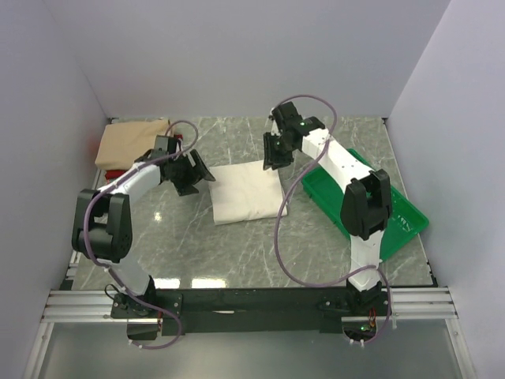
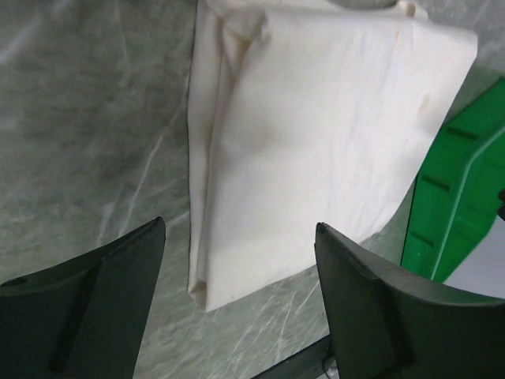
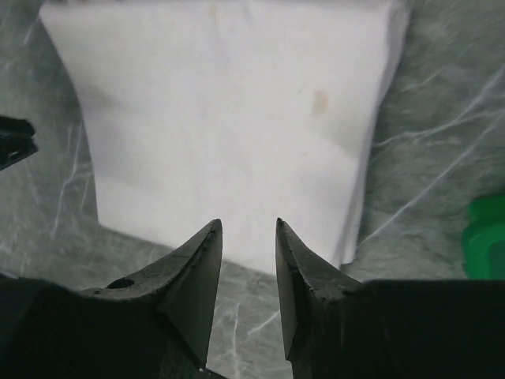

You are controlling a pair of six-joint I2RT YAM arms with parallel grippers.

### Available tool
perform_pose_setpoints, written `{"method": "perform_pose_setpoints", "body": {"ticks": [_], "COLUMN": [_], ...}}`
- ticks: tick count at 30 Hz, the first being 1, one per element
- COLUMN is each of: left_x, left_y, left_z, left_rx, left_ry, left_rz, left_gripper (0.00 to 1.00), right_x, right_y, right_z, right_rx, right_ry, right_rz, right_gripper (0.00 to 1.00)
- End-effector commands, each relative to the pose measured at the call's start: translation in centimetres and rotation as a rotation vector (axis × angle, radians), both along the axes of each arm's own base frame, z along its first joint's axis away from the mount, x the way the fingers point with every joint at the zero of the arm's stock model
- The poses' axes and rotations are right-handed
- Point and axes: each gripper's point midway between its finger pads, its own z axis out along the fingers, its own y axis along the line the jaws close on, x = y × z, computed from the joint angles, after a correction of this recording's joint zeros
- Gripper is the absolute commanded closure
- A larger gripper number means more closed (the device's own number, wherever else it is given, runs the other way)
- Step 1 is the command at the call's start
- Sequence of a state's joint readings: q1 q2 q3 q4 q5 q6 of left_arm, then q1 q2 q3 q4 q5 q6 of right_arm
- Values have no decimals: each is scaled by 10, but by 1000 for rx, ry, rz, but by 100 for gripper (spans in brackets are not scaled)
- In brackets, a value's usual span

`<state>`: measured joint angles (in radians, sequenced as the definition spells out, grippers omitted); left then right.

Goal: Fold and stack the t-shirts
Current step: Fold the tshirt, then neatly place the folded tshirt to the corner

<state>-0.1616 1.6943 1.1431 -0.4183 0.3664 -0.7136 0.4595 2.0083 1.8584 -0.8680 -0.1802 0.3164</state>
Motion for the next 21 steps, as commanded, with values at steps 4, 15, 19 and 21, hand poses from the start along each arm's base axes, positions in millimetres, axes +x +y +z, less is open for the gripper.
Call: {"method": "perform_pose_setpoints", "body": {"ticks": [4,15,19,21], "left_x": [-17,-29,-23,-21], "left_y": [-23,-32,-30,-29], "left_z": [5,-29,-35,-40], "left_rx": [-156,-249,-251,-239], "left_ry": [-164,-237,-264,-258], "left_rz": [-116,-142,-109,-102], "left_gripper": [17,13,13,13], "right_x": [-36,-55,-60,-63], "right_y": [34,36,33,32], "right_z": [-8,-43,-49,-51], "right_rx": [120,113,106,102], "right_ry": [33,120,136,141], "right_rz": [95,122,122,123], "right_gripper": [60,61,62,62]}}
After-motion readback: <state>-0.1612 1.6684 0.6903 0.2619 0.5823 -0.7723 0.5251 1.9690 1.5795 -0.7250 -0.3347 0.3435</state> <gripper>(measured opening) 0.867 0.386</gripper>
